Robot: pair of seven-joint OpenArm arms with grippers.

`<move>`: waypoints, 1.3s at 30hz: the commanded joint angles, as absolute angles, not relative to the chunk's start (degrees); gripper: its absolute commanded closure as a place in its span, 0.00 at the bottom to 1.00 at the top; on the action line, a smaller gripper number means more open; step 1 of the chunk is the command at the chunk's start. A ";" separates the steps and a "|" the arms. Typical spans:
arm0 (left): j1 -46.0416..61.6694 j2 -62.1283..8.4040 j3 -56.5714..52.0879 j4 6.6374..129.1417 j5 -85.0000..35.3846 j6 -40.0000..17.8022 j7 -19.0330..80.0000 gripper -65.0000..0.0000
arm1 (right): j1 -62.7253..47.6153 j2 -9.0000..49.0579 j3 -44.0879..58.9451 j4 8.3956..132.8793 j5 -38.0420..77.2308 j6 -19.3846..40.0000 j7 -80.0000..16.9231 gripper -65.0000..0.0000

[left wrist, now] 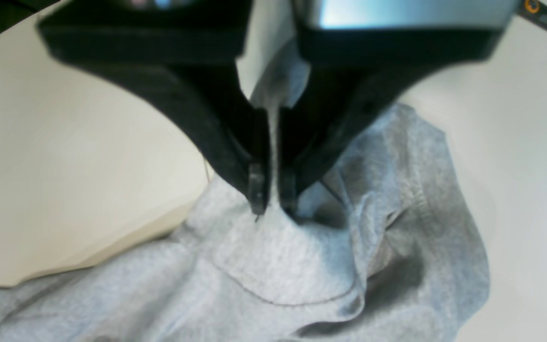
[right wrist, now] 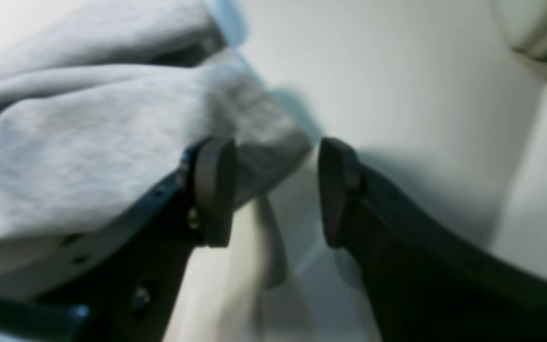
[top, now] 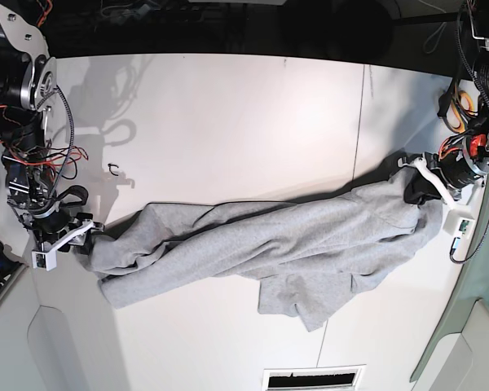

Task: Layout the t-shirt on the table in an organized manner, then fold the t-shirt properly
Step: 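Pull the shirt ends apart with both grippers to stretch it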

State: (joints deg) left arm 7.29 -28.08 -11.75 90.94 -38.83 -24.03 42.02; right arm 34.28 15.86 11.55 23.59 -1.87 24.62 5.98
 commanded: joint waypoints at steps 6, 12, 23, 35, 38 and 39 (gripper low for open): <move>6.70 -29.06 -12.23 91.77 -39.68 -24.36 40.97 1.00 | 36.47 12.43 11.57 24.25 -2.79 28.58 7.46 0.58; 6.70 -29.06 -12.23 91.77 -39.83 -24.71 40.97 1.00 | 36.45 8.75 9.69 24.25 -3.36 28.69 7.49 0.59; 6.68 -29.06 -12.23 91.77 -39.86 -24.71 40.80 1.00 | 36.29 8.43 7.75 26.76 -7.55 28.97 7.90 1.00; 6.66 -31.27 -12.25 91.92 -39.66 -24.95 40.03 1.00 | 25.12 9.43 7.86 51.48 -6.17 31.75 2.46 1.00; 6.68 -32.95 -12.25 92.77 -39.66 -25.82 40.10 1.00 | 20.53 11.25 7.86 60.69 -0.69 31.75 -1.17 1.00; 6.68 -33.41 -12.25 93.17 -39.66 -26.02 40.10 1.00 | 19.33 12.01 7.86 63.26 1.13 31.75 -3.03 1.00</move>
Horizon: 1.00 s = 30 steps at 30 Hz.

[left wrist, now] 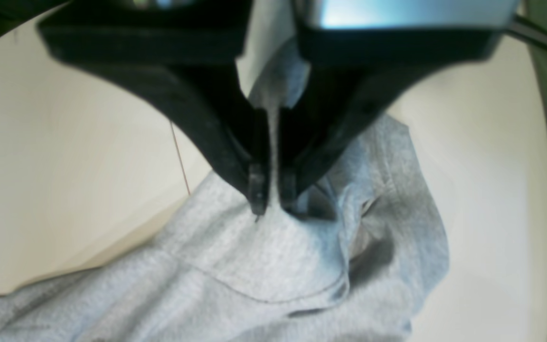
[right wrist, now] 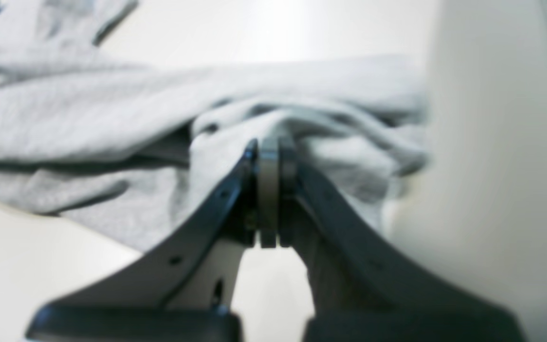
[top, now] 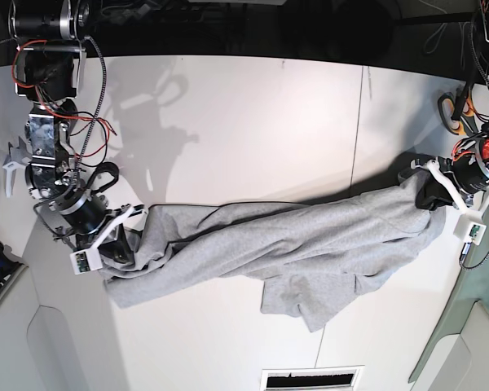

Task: Layout the t-shirt on the table in an organized manner, then fold the t-shirt properly
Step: 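Pull the shirt ends apart with both grippers to stretch it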

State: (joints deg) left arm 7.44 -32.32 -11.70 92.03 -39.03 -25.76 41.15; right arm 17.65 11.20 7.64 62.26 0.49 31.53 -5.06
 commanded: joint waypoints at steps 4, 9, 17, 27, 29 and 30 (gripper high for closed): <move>6.70 -34.30 -12.25 93.97 -39.66 -26.00 40.12 1.00 | 15.73 14.83 7.88 70.48 5.85 31.73 -8.01 1.00; 6.70 -34.28 -12.25 93.97 -40.07 -26.02 40.10 1.00 | 15.59 14.57 7.90 69.41 7.49 31.73 -7.88 1.00; 6.68 -34.28 -12.25 93.97 -40.10 -26.02 40.05 1.00 | 15.73 10.92 7.86 64.25 9.08 29.80 -6.09 0.52; 6.70 -34.28 -12.25 93.97 -40.10 -26.02 40.10 1.00 | 21.61 6.50 7.79 51.66 5.45 28.29 -1.89 0.52; 6.70 -34.28 -12.25 93.97 -40.10 -26.02 40.10 1.00 | 22.74 6.46 7.79 49.76 5.10 27.62 -1.37 0.53; 6.70 -34.28 -12.25 93.97 -40.10 -26.02 40.10 1.00 | 23.20 6.46 7.79 48.93 5.10 27.22 -1.13 0.53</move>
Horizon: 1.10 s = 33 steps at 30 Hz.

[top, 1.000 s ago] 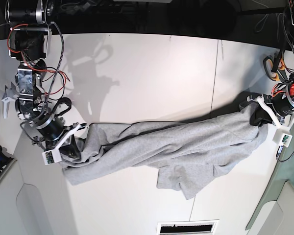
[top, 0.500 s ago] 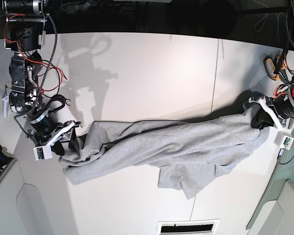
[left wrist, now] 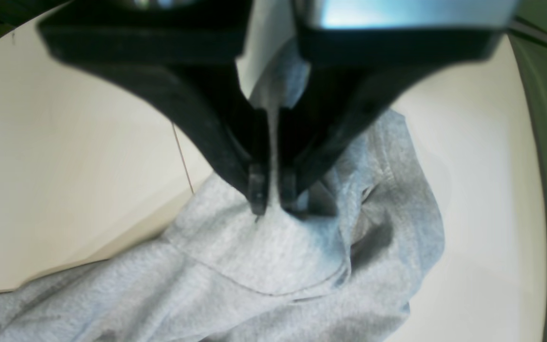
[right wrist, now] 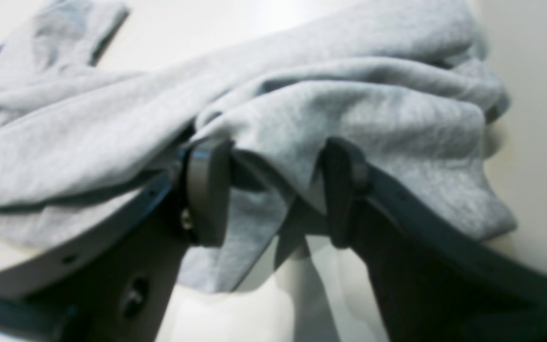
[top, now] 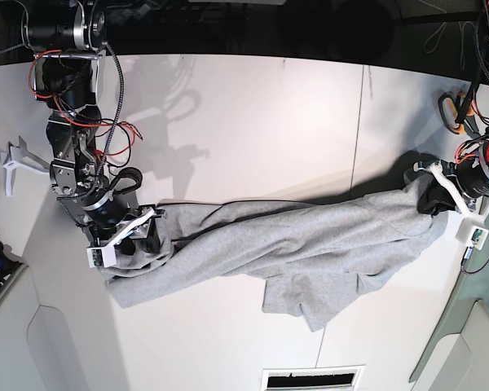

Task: Layout the t-shirt on the table in an organized manner, then fold the t-shirt properly
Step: 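Pull the shirt ends apart with both grippers to stretch it, then lift the stretched shirt with both grippers and lay it down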

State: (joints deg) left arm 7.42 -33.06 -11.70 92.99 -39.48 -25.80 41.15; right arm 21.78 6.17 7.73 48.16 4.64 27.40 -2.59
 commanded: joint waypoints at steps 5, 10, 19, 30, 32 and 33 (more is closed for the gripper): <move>6.70 -34.28 -12.25 93.97 -40.95 -26.02 40.07 1.00 | 24.34 6.46 7.79 46.72 2.92 27.27 -0.93 1.00; 6.68 -34.28 -12.25 93.97 -41.15 -26.04 40.05 1.00 | 24.27 6.50 7.81 46.92 1.65 28.82 -0.58 1.00; 6.66 -34.33 -12.40 93.97 -41.10 -26.04 40.07 1.00 | 19.84 7.03 7.92 56.10 1.69 30.89 -0.84 1.00; 6.55 -37.87 -12.47 101.03 -41.10 -26.20 42.44 1.00 | 9.17 14.57 8.12 83.48 8.95 31.31 -15.35 1.00; 6.57 -38.87 -12.51 104.22 -41.10 -26.17 43.27 1.00 | 7.77 16.34 9.10 87.48 11.27 31.31 -17.89 1.00; 6.57 -39.42 -12.58 105.75 -41.10 -26.13 43.51 1.00 | 7.09 16.95 9.87 89.21 12.49 31.31 -19.33 1.00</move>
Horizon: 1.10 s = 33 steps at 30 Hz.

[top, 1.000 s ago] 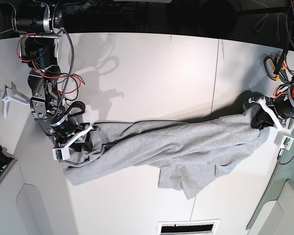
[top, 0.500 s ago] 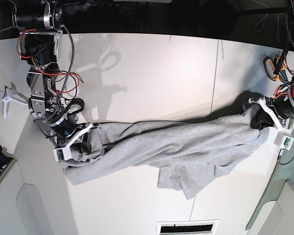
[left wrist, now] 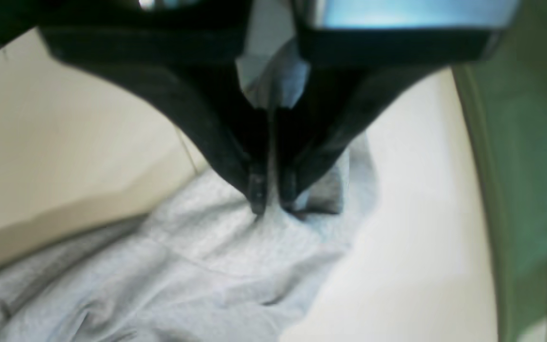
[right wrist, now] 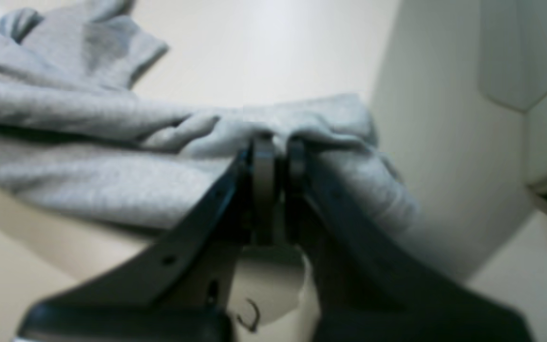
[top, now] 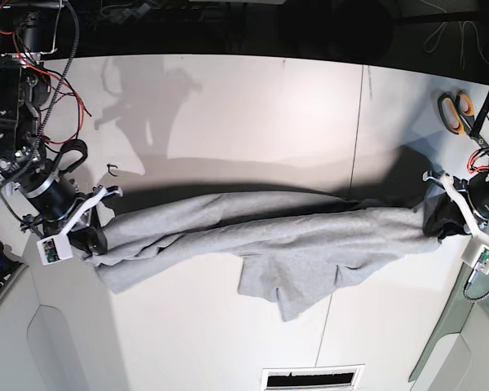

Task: Layout the t-shirt on the table in an organized manner, then fold the t-shirt properly
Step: 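Lift the stretched shirt with both grippers and lay it down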

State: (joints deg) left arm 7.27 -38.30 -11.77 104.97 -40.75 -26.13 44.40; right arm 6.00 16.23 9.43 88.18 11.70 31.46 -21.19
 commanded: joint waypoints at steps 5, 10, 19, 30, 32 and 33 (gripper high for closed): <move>6.50 -41.80 -14.26 110.89 -41.04 -23.14 43.44 1.00 | 4.40 18.57 15.40 95.18 19.53 31.33 -23.92 1.00; 6.50 -41.93 -18.50 110.93 -39.27 -23.20 40.88 1.00 | 4.12 19.22 20.75 96.07 24.05 31.35 -24.03 1.00; 3.73 -41.65 -15.40 96.12 -37.04 -25.43 36.62 1.00 | 4.25 19.22 22.44 96.05 23.33 31.33 -24.05 1.00; 1.91 -40.64 -14.20 92.77 -38.00 -27.09 36.73 1.00 | 4.25 19.20 22.44 92.09 20.78 31.33 -24.05 1.00; 1.93 -40.66 -14.22 93.95 -40.77 -30.83 38.24 1.00 | 4.21 19.22 22.46 90.96 19.55 31.31 -24.05 1.00; 1.96 -40.64 -14.22 94.85 -42.83 -32.93 40.05 1.00 | 4.21 19.22 22.46 90.19 18.87 31.31 -24.05 1.00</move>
